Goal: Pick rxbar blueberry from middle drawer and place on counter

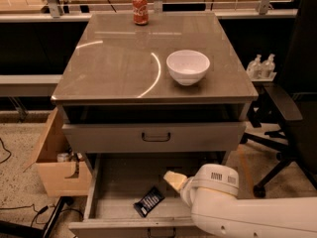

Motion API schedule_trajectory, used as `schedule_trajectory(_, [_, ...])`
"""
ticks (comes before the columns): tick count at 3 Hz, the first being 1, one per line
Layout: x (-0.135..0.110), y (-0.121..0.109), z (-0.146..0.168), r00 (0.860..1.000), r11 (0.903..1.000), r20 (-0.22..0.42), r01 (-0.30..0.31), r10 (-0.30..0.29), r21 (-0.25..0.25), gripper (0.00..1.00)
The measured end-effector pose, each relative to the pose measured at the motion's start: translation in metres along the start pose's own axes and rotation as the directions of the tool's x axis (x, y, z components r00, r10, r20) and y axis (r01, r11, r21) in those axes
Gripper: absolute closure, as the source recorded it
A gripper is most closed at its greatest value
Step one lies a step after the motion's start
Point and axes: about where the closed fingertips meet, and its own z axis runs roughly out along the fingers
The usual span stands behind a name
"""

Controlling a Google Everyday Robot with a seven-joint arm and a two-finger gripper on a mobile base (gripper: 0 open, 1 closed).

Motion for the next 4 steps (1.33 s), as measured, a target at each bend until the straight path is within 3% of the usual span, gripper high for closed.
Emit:
schedule_trajectory(2, [0.007, -0.040, 0.056, 0.999, 0.9974, 0.028, 0.048, -0.046, -0.054, 0.00])
schedule_trajectory(3, [-0.010, -0.067, 0.110, 0.992, 0.9950, 0.103, 0.075, -0.068, -0.066, 0.00])
schedule_trajectory(4, [-0.030, -0.072, 0.143, 0.984, 0.9956, 0.171, 0.068, -0.057, -0.064, 0.00])
